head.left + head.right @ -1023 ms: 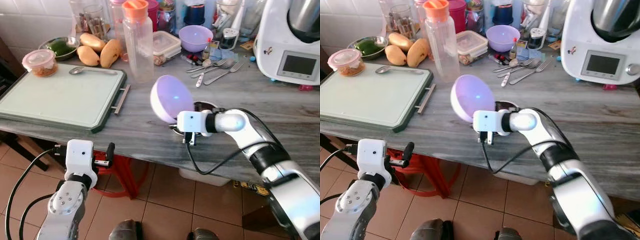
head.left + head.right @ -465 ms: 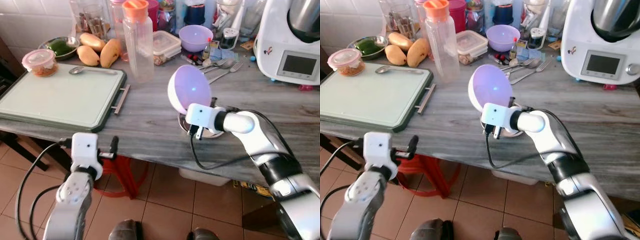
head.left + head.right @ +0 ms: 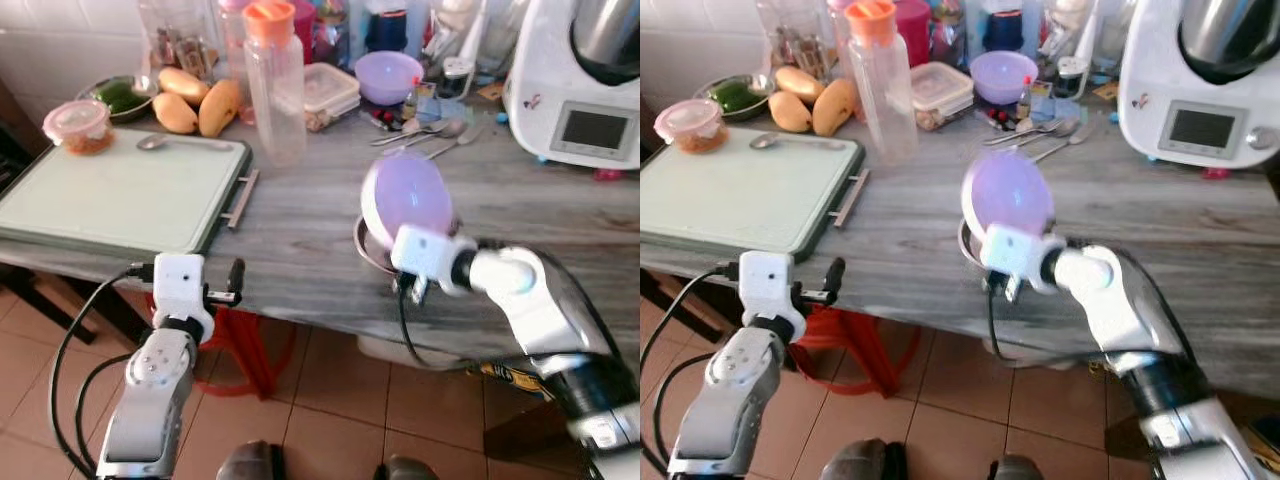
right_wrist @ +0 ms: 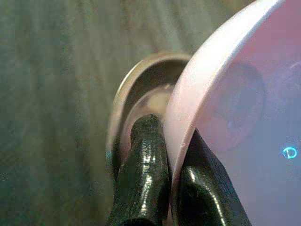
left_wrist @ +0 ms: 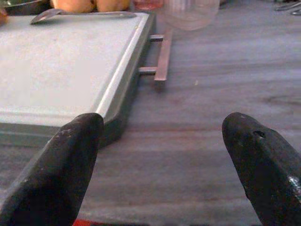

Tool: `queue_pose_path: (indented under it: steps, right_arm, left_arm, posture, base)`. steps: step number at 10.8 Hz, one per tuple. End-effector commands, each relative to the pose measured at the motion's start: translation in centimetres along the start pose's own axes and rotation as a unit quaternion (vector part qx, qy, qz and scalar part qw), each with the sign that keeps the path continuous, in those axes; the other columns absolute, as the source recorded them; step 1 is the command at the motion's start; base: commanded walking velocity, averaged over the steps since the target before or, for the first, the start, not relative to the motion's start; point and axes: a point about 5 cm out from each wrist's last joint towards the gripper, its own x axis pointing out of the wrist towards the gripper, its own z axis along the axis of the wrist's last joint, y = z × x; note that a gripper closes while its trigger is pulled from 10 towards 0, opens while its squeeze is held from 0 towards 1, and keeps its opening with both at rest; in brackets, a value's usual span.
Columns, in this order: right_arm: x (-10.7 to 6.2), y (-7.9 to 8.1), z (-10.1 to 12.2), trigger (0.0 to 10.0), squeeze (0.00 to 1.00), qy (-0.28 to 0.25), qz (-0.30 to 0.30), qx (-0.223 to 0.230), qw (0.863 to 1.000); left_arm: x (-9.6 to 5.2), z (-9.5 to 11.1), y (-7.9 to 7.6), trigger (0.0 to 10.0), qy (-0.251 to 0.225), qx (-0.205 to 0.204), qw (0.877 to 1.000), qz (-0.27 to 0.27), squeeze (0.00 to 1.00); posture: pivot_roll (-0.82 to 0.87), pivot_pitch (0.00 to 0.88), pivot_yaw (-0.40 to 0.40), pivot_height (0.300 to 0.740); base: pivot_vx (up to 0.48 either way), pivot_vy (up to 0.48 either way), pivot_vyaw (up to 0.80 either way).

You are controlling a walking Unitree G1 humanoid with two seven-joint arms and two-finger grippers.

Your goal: Setting the table

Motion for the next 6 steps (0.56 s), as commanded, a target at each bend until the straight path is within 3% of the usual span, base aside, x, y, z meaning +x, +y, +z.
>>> queue_pose_path:
  steps: [1,3,6]
  right_arm:
    - [-0.3,0.0,0.9,10.0,0.0,-0.013,0.002,-0.01,1.0]
    - [-1.2,1.3,1.1,10.0,0.0,-0.002,0.033,0.01,0.999]
    - [-1.6,2.0,1.6,10.0,0.0,0.0,0.054,0.032,0.998]
  left_arm:
    - [0.2,0.0,0.2,10.0,-0.001,0.004,1.0,0.002,0.0]
    - [0.6,0.1,0.3,10.0,-0.008,0.005,1.0,0.003,0.0]
    - [0.6,0.1,0.1,10.0,-0.01,0.004,1.0,0.002,0.0]
  posture:
    - [-0.06,0.0,0.059,0.74]
    - [-0.06,0.0,0.057,0.74]
    - [-0.06,0.0,0.062,0.74]
  base:
    - [0.0,0.0,0.0]
    - [0.0,0.0,0.0]
    - [0.0,0.0,0.0]
